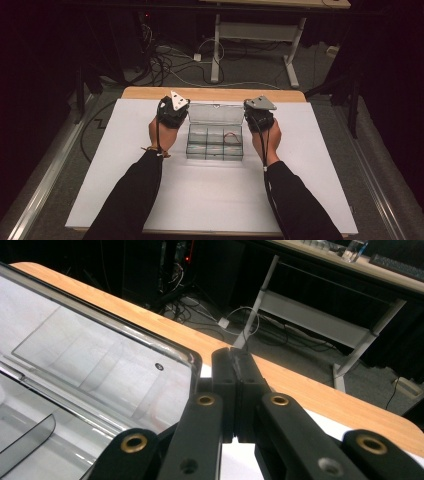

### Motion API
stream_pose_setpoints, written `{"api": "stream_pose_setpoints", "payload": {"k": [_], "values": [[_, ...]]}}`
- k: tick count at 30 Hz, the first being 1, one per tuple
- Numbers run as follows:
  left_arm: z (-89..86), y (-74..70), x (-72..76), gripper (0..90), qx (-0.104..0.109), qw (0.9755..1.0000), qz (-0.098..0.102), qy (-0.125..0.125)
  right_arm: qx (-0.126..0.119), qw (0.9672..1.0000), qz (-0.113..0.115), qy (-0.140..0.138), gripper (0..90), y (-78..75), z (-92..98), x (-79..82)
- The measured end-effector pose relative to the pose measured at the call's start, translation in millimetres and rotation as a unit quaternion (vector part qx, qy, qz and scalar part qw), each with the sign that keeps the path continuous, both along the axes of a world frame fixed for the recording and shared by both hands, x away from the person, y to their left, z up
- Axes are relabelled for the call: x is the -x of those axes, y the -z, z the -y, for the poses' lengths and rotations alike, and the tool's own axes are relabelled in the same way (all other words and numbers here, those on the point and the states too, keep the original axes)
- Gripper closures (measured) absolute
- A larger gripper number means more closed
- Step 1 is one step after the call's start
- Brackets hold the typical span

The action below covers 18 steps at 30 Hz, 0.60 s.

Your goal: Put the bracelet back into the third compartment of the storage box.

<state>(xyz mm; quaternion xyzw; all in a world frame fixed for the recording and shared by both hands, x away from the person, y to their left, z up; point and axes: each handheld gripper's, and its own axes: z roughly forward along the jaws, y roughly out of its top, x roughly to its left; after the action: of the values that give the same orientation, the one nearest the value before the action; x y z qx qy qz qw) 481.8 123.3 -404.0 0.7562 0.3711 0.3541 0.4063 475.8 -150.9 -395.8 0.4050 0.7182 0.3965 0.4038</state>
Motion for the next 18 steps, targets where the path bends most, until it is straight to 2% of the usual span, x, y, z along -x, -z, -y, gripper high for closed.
{"api": "stream_pose_setpoints", "payload": {"k": [5,16,18], "values": [[-1.1,1.6,4.1,87.9,0.002,1.0,-0.001,0.004,0.002,1.0,-0.002,-0.001,90.0,0.5,-0.1,4.6],[-0.7,3.5,13.6,87.9,-0.014,0.9999,0.0,0.006,-0.001,1.0,0.001,-0.004,90.0,3.0,0.9,13.4],[-1.2,4.9,14.9,87.9,-0.012,0.9999,0.0,0.007,-0.002,1.0,0.003,-0.005,90.0,2.9,0.8,15.6]]}}
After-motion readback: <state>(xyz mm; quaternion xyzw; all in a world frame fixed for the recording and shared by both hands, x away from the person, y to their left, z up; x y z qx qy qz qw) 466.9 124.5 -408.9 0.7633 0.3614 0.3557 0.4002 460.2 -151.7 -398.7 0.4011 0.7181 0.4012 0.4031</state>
